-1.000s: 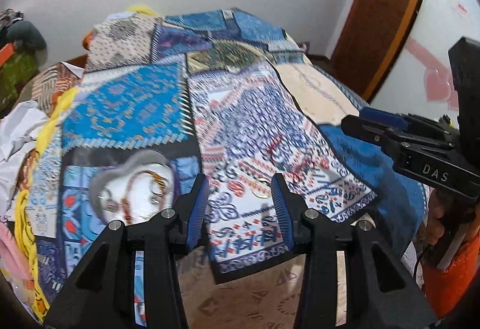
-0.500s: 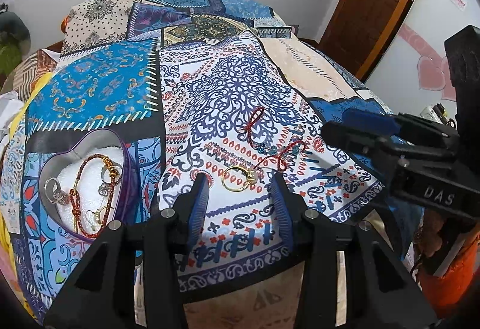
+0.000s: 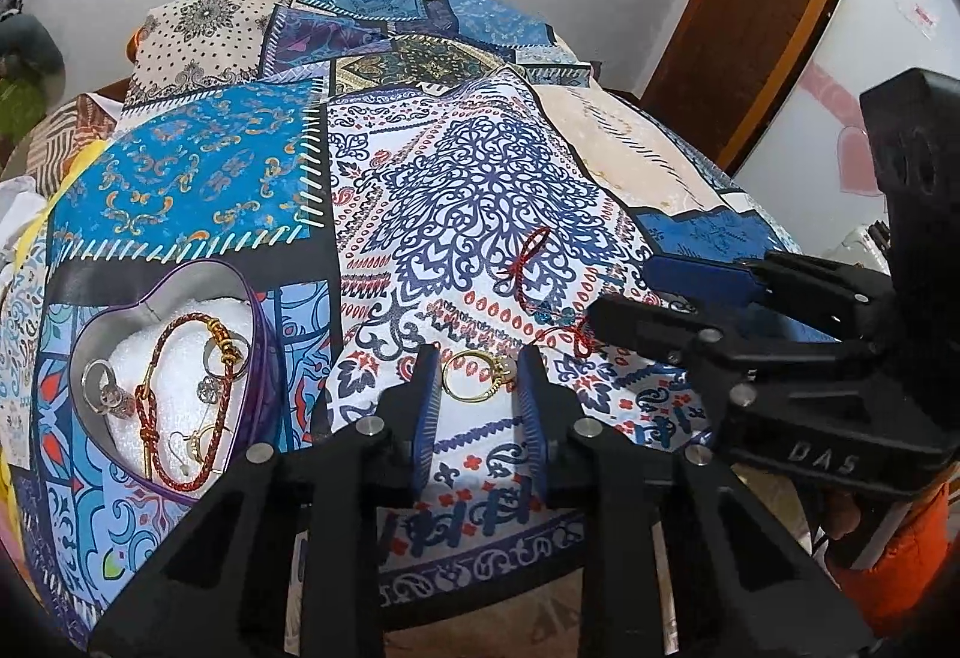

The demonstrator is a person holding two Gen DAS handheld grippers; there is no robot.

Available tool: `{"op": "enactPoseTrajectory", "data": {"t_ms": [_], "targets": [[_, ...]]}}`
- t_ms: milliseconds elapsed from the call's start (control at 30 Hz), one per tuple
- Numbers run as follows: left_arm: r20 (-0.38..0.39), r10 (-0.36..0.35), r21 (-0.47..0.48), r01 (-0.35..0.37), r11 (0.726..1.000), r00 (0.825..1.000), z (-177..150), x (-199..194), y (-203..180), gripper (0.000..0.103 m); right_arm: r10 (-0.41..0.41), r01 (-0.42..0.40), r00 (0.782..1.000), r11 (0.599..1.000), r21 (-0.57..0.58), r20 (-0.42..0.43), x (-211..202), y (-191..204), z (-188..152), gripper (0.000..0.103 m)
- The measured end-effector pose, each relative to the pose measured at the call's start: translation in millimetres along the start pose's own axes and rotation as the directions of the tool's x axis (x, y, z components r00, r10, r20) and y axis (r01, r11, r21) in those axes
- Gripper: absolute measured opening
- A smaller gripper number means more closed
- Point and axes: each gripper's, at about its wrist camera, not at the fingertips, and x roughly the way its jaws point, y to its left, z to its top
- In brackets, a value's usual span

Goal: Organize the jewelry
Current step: 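Grasp the gold ring with the left gripper while the right gripper grasps the red cord, then carry both held pieces over the heart tin and open both grippers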

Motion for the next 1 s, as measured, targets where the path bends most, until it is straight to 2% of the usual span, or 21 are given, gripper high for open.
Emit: {"op": "enactPoseTrajectory", "data": {"t_ms": [133, 167, 300, 367, 633, 1000], "targets": [[0.004, -0.008, -0.006, 0.008, 1.0, 1.0, -0.2, 0.2, 1.0, 0.025, 0.001, -0.001, 1.0, 0.999, -0.035, 0.001, 5.2, 6.3, -0.3, 0.042], [0.005, -0.01, -0.009, 0.01, 1.0, 1.0, -0.3, 0.0, 1.4, 0.025, -0.001, 0.001, 1.0, 0.999, -0.042, 0.001, 6.4, 6.8, -0.5, 0.039], [0.004, -0.012, -0.02, 0.012, 1.0, 1.0, -0.3, -4.3, 2.6, 0.025, -0.001, 0.001, 1.0, 0.998, -0.059, 0.0, 7.9, 8.1, -0.8, 0.017], [0.003, -0.014, -0.027, 0.014, 1.0, 1.0, -0.9, -7.8, 4.1, 0.025, 0.007, -0.007, 1.0, 0.998, -0.058, 0.0, 7.2, 7.3, -1.9, 0.009], [0.035, 0.011, -0.034, -0.01, 0.999, 0.999, -2.6, -32.0, 8.1, 0.025, 0.007, -0.007, 1.0, 1.0, -0.014, 0.03, -5.2, 5.2, 1.1, 0.007], [0.134, 0.046, -0.038, -0.041, 0.998, 0.99, -0.5, -82.1, 12.4, 0.025, -0.004, 0.009, 0.986, 1.0, -0.027, 0.166, -57.8, 25.7, 20.7, 0.007]]}}
